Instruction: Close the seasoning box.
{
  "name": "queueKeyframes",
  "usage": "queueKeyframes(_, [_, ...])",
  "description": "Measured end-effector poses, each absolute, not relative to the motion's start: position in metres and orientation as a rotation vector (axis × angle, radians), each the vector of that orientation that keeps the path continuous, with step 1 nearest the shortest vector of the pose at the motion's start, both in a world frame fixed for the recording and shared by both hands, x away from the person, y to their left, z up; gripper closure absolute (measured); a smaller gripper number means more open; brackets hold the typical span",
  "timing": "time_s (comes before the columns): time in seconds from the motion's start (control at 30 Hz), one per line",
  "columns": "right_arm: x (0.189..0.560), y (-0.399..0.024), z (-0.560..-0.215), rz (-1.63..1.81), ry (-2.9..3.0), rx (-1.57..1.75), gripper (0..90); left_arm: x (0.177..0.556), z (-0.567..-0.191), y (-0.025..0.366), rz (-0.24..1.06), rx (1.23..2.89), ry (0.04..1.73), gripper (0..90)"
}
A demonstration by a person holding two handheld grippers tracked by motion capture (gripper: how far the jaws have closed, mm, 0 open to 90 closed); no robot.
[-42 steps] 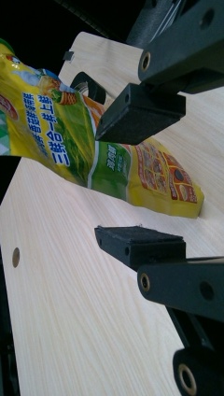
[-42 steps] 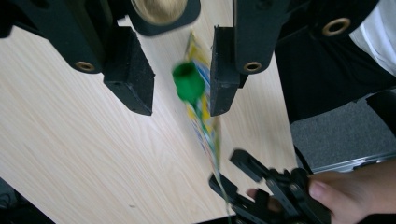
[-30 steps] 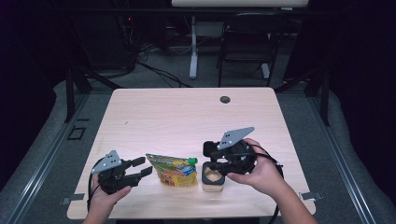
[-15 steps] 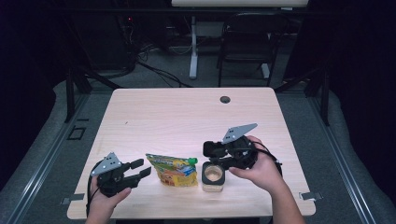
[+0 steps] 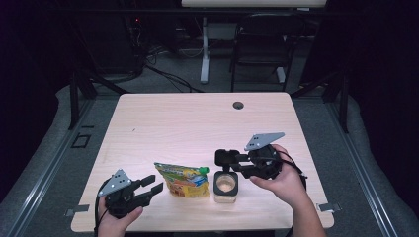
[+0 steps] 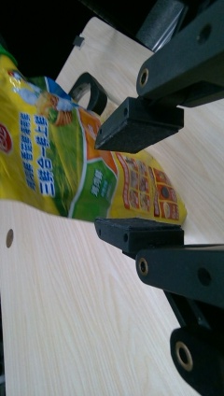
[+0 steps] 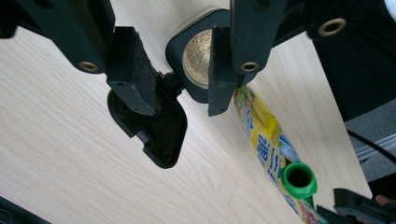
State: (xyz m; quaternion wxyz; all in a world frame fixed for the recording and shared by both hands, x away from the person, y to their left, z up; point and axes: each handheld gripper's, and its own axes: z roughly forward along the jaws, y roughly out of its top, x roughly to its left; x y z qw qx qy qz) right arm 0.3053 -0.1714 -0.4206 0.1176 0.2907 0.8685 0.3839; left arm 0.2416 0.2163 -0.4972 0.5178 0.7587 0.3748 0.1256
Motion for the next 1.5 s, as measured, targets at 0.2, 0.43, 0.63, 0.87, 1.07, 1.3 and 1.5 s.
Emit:
queueKeyframes(0.2, [0.308,-0.176,-0.421,1.113,2.502,0.915,61.8,0.234,-0.496,0.205,0.291,1.829,0.869,57.3])
queueKeyframes(0.43, [0.307,-0.183,-0.422,1.123,2.468,0.956,60.0,0.226,-0.496,0.188,0.283,1.867,0.846,59.2])
queueKeyframes(0.63, [0.312,-0.187,-0.427,1.118,2.448,1.015,58.5,0.225,-0.5,0.173,0.265,1.882,0.813,61.9])
queueKeyframes(0.87, [0.321,-0.191,-0.439,1.126,2.433,1.07,55.9,0.224,-0.503,0.155,0.252,1.907,0.766,68.0])
queueKeyframes(1.07, [0.325,-0.186,-0.445,1.112,2.44,1.053,54.0,0.221,-0.506,0.137,0.23,1.917,0.729,75.4])
queueKeyframes(1.3, [0.332,-0.179,-0.456,1.097,2.448,1.04,52.4,0.221,-0.513,0.116,0.194,1.962,0.7,81.7])
queueKeyframes(1.5, [0.335,-0.179,-0.459,1.151,2.457,1.042,53.3,0.224,-0.521,0.098,0.158,1.98,0.684,85.2])
